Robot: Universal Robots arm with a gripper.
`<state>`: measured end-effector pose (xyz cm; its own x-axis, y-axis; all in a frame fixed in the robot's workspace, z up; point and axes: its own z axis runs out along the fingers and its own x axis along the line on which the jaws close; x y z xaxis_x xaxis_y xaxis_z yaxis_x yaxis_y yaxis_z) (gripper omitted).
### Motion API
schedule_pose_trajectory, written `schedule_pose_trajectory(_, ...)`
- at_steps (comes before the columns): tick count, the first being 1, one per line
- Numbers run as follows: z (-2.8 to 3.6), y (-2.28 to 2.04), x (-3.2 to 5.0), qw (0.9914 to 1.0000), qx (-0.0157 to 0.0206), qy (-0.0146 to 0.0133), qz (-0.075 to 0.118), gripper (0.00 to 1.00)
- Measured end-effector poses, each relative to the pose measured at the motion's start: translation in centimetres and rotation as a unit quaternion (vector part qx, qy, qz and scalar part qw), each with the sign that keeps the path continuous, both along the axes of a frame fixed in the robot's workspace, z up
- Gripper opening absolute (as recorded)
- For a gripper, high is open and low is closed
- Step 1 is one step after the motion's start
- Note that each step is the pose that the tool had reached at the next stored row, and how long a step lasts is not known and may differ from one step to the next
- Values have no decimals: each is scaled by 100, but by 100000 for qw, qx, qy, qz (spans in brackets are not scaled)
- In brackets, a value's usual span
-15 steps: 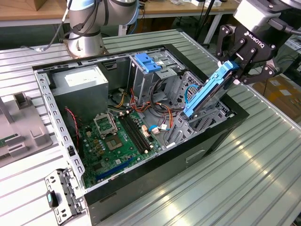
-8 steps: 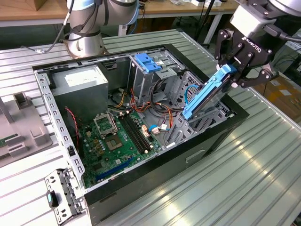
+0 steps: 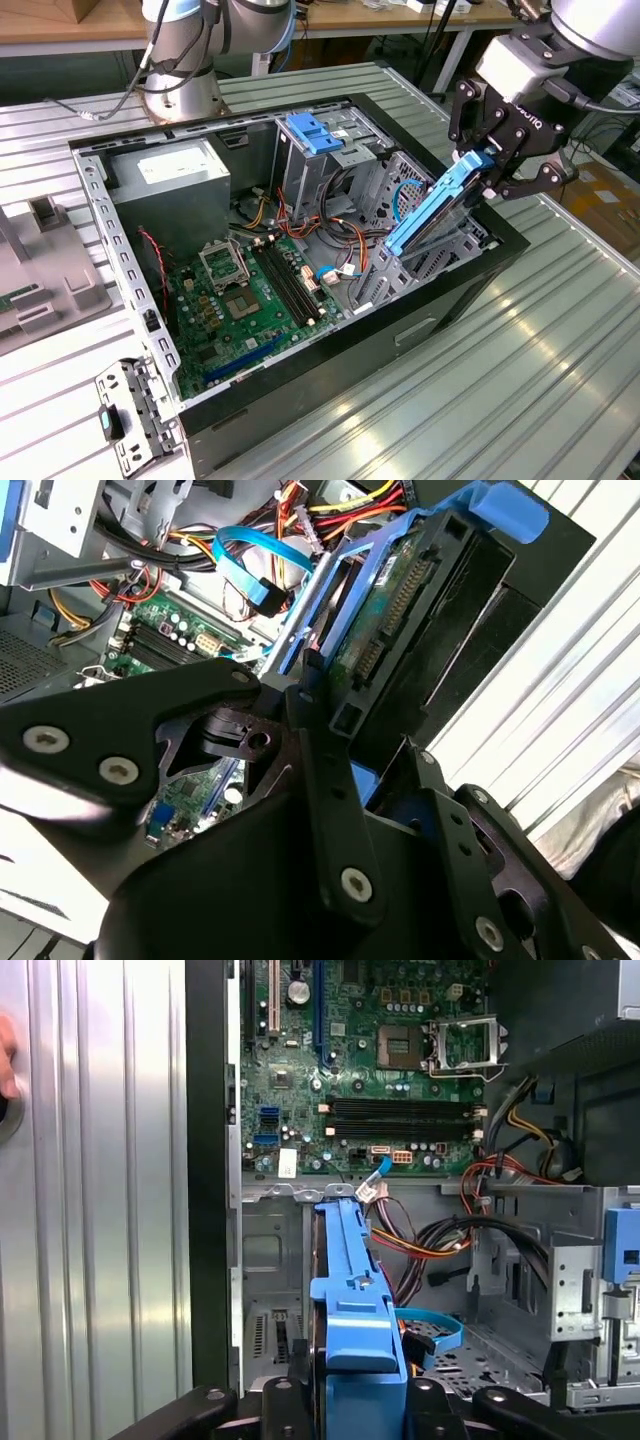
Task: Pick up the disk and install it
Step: 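Insert the disk into the insertion slot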
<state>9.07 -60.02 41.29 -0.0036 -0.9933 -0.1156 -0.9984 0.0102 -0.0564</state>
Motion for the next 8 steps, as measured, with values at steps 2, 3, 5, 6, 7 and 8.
schedule_pose_trajectory(2,-3,-3,0,100000,2,-3,-2,44)
schedule_pose_trajectory(3,-4,-2,0,100000,0,-1,-2,42)
schedule_pose_trajectory(5,-9,-2,0,100000,6,-2,-2,36)
schedule_pose_trajectory(6,-12,-2,0,100000,10,-1,1,29)
schedule_pose_trajectory(7,-14,-2,0,100000,6,-1,0,29)
schedule_pose_trajectory(8,-17,-2,0,100000,7,-1,-3,24)
